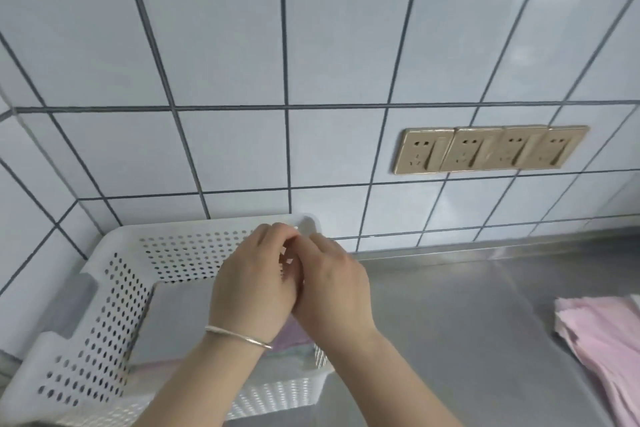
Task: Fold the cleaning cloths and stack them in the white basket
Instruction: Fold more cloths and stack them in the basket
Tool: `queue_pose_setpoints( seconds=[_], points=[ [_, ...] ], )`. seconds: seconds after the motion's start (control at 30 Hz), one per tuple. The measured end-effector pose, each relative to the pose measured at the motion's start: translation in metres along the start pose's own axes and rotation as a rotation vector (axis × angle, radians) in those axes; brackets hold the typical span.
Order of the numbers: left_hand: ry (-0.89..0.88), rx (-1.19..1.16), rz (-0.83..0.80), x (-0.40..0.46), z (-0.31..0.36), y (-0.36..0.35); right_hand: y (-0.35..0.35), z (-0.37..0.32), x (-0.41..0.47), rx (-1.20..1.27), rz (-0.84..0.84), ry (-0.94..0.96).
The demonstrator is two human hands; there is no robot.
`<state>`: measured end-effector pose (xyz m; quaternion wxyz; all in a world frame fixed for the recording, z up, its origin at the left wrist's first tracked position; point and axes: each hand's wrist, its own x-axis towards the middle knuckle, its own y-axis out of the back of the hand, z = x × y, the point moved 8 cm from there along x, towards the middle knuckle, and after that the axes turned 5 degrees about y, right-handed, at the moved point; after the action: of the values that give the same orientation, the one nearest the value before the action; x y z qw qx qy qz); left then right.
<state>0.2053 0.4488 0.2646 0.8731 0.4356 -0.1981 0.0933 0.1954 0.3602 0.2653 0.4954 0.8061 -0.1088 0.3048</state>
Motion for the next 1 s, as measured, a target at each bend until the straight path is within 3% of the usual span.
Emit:
queue_pose_setpoints(
  seconds=[0.17,0.43,0.77,1.0],
  points=[
    [-0.052,-0.232,0.004,-0.038,0.066,-0.041,0.061,0.052,-0.051,-0.028,0.084,-0.017],
    [-0.033,-0.343,-0.270,-0.116,0.173,-0.162,0.130,0.178,-0.160,-0.084,-0.021,-0.131],
    [-0.041,-0.207,-0.681,-0.209,0.262,-0.331,0.153,0.350,-0.303,-0.093,-0.230,-0.468],
    [-0.094,-0.042,-0.931,-0.259,0.295,-0.401,0.165,0.451,-0.391,-0.155,-0.286,-0.861]
  ],
)
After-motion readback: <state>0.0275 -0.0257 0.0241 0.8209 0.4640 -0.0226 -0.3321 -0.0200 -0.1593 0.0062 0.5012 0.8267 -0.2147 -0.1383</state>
